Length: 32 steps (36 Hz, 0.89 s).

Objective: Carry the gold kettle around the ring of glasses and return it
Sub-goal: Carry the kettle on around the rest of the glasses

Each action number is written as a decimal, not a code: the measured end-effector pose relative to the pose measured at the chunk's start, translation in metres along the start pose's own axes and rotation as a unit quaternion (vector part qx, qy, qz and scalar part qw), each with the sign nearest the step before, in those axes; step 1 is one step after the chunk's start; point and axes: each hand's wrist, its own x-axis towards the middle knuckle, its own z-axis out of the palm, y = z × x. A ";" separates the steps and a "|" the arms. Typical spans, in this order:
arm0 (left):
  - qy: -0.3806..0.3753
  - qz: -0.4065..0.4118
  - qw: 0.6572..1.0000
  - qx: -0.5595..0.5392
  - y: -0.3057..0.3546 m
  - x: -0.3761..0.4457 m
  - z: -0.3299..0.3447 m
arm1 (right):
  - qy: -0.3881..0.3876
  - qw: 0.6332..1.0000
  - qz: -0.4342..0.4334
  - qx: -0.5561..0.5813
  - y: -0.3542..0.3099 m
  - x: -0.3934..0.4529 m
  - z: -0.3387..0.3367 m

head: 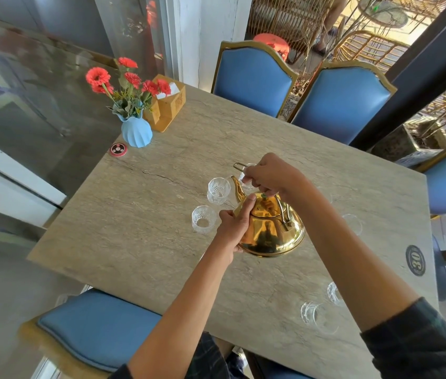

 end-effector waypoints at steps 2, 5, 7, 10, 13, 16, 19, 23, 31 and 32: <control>-0.002 0.001 1.000 -0.001 0.000 -0.001 0.000 | 0.000 1.000 -0.002 -0.001 0.000 -0.001 0.000; -0.006 -0.002 1.000 -0.004 0.001 -0.002 0.000 | 0.000 1.000 -0.002 0.000 0.000 -0.001 0.000; -0.005 -0.003 1.000 -0.004 0.001 -0.003 0.000 | 0.000 1.000 0.000 0.004 0.000 0.000 0.001; -0.005 0.002 1.000 -0.004 0.001 -0.004 0.000 | 0.001 1.000 0.000 0.003 -0.001 -0.001 0.001; -0.006 0.003 1.000 -0.007 0.001 -0.004 0.000 | 0.001 1.000 -0.001 -0.001 -0.002 -0.001 0.001; -0.007 0.000 1.000 -0.010 0.001 -0.003 -0.001 | 0.001 1.000 -0.002 -0.003 -0.002 -0.002 0.001; -0.009 -0.002 1.000 -0.011 0.001 -0.005 -0.001 | 0.002 1.000 -0.003 -0.003 -0.003 -0.003 0.001; -0.011 -0.005 1.000 -0.011 0.000 -0.004 -0.001 | 0.003 1.000 0.000 -0.007 -0.003 -0.002 0.001; -0.013 -0.009 1.000 -0.018 -0.001 -0.003 0.001 | 0.002 1.000 0.001 -0.012 -0.002 0.000 0.002; -0.014 -0.009 1.000 -0.018 -0.001 -0.003 0.001 | 0.003 1.000 0.001 -0.014 -0.002 0.000 0.001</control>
